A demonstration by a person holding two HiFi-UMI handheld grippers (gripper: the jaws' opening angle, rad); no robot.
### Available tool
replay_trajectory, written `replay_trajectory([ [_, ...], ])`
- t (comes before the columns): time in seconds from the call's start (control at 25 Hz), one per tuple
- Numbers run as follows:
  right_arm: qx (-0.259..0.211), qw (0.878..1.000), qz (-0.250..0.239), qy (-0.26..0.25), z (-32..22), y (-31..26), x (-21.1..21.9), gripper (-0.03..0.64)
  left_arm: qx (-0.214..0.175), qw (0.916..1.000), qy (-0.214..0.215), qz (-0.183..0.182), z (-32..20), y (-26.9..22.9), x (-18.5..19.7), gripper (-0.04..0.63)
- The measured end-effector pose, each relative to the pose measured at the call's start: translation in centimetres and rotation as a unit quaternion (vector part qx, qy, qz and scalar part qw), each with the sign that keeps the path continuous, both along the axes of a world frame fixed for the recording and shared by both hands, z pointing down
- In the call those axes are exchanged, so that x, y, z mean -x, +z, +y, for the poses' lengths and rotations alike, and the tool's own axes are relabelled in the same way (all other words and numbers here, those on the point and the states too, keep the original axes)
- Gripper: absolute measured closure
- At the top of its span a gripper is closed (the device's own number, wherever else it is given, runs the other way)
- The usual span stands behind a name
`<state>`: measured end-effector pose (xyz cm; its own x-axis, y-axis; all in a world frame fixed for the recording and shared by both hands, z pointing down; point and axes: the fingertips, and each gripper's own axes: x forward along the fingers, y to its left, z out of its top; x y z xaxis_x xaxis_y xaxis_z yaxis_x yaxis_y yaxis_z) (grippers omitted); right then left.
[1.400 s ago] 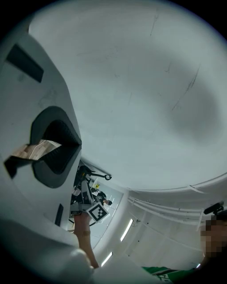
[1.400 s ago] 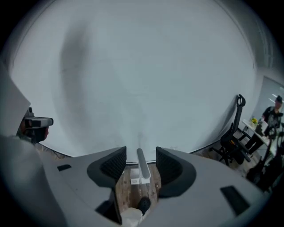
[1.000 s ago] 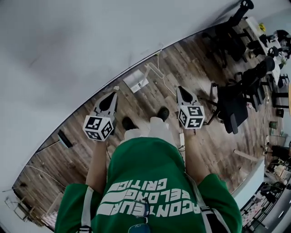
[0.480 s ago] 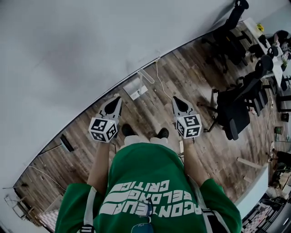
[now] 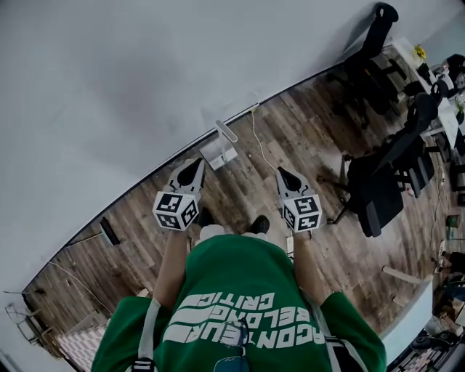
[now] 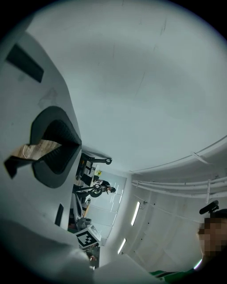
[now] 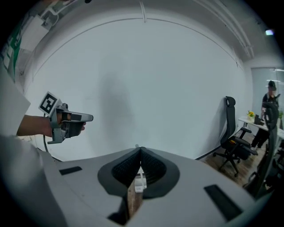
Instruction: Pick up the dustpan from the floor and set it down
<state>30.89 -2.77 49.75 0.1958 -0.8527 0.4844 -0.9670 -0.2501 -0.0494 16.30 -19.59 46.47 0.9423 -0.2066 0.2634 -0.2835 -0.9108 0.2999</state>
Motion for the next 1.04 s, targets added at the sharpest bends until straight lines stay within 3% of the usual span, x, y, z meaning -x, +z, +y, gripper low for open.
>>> replay_trajectory([
  [0.28, -0.004, 1.0, 0.0, -0.011, 1.2, -0.5, -1.4, 0.607, -0.002, 1.0, 0.004, 0.001, 1.7, -0.6, -2.4, 0.598],
  [1.04, 0.021, 1.0, 0.013, -0.014, 1.3, 0.6, -2.0, 0.607, 0.009, 0.9999, 0.012, -0.003, 2.8, 0.3, -3.2, 0.598],
])
